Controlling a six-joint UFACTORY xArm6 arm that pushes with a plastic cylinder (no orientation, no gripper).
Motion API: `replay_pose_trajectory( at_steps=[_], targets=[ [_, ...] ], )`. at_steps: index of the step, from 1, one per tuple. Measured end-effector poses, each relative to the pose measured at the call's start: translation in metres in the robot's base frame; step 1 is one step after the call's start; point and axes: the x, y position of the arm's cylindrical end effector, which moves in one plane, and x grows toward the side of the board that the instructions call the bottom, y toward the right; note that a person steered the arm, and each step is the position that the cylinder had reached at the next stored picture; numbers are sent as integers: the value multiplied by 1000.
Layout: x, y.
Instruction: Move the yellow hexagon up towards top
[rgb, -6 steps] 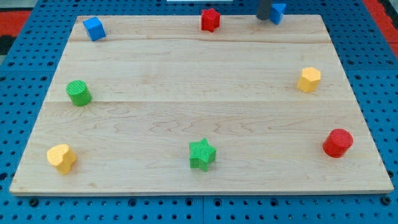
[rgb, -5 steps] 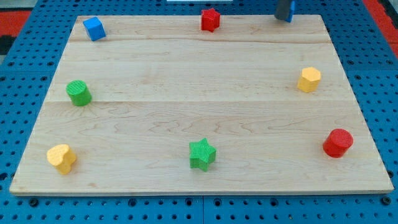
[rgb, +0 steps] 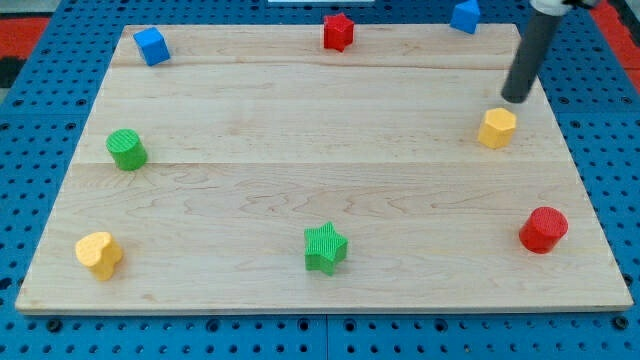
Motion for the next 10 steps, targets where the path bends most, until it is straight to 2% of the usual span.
replay_pose_trajectory(
  at_steps=[1,2,3,4,5,6,7,9,10],
  targets=[
    [35,13],
    [55,-37],
    [21,-101],
    [17,-108],
    [65,-136],
    [50,-143],
    [10,-136],
    [-42,-154],
    [-55,-154]
  ],
)
